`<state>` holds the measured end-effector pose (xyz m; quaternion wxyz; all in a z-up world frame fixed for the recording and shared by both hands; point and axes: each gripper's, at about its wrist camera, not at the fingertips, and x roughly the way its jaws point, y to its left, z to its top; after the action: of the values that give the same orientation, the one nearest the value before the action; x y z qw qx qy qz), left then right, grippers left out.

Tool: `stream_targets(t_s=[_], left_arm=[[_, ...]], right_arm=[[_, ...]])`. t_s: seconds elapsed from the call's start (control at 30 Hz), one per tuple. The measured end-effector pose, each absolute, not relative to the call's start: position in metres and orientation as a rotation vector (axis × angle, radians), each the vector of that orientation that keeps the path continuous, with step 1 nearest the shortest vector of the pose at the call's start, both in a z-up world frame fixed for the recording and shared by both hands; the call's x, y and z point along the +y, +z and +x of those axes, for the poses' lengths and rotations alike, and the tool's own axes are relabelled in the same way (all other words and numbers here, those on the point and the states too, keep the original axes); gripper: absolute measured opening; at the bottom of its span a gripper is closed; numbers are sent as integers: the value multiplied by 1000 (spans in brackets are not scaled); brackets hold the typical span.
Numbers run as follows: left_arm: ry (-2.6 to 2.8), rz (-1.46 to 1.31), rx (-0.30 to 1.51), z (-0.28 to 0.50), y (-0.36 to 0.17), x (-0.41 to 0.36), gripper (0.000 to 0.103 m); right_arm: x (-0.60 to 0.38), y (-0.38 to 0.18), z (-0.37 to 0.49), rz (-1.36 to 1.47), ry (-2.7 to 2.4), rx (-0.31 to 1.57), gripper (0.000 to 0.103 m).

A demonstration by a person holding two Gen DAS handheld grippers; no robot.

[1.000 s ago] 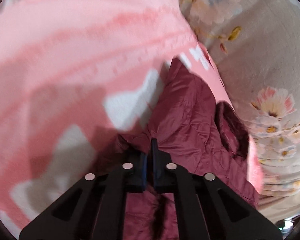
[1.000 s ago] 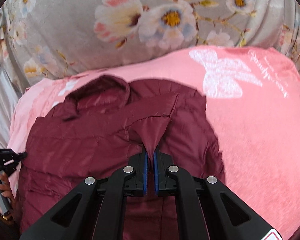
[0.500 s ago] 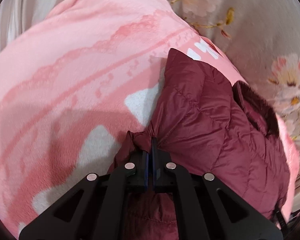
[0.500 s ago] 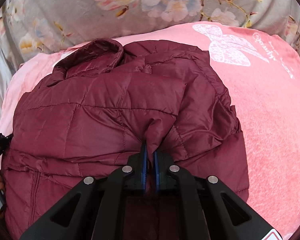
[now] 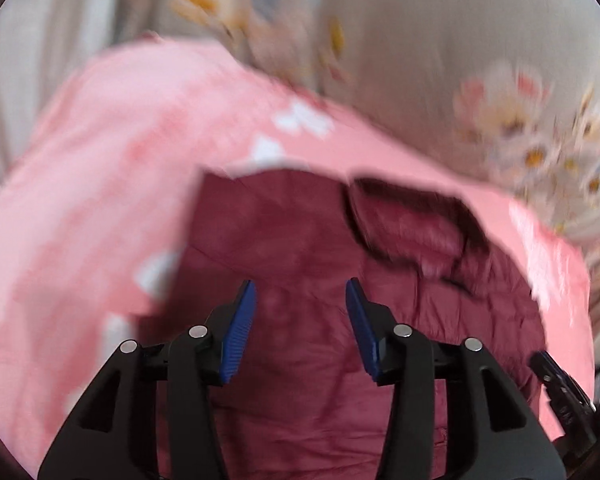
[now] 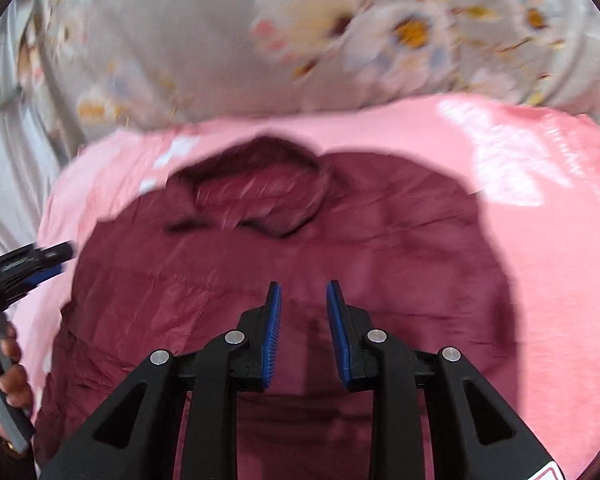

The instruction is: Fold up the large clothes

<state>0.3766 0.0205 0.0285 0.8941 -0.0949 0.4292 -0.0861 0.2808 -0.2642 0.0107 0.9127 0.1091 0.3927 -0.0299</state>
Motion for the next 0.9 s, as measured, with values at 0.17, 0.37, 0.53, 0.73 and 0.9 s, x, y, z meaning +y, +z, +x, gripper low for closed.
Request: stream_targets(t_s=[0.17, 0.37, 0.53, 0.73, 0.9], left_arm=[[-170, -117, 936, 372, -24, 0, 45], [-157, -10, 858, 356, -42, -8, 46], [-137, 30, 846, 353, -44, -14, 46], [-124, 59, 843, 353, -44, -17, 46], [-167, 7, 839, 352, -40, -11, 53]], right_arm=[[-233, -31, 276, 116, -28, 867, 24], [-235, -41, 267, 133, -20, 846, 24], [-240, -43, 266, 170, -4, 841, 24], [-248, -45, 267, 223, 21, 838, 25], [-251, -42, 266, 250, 50, 833, 31]])
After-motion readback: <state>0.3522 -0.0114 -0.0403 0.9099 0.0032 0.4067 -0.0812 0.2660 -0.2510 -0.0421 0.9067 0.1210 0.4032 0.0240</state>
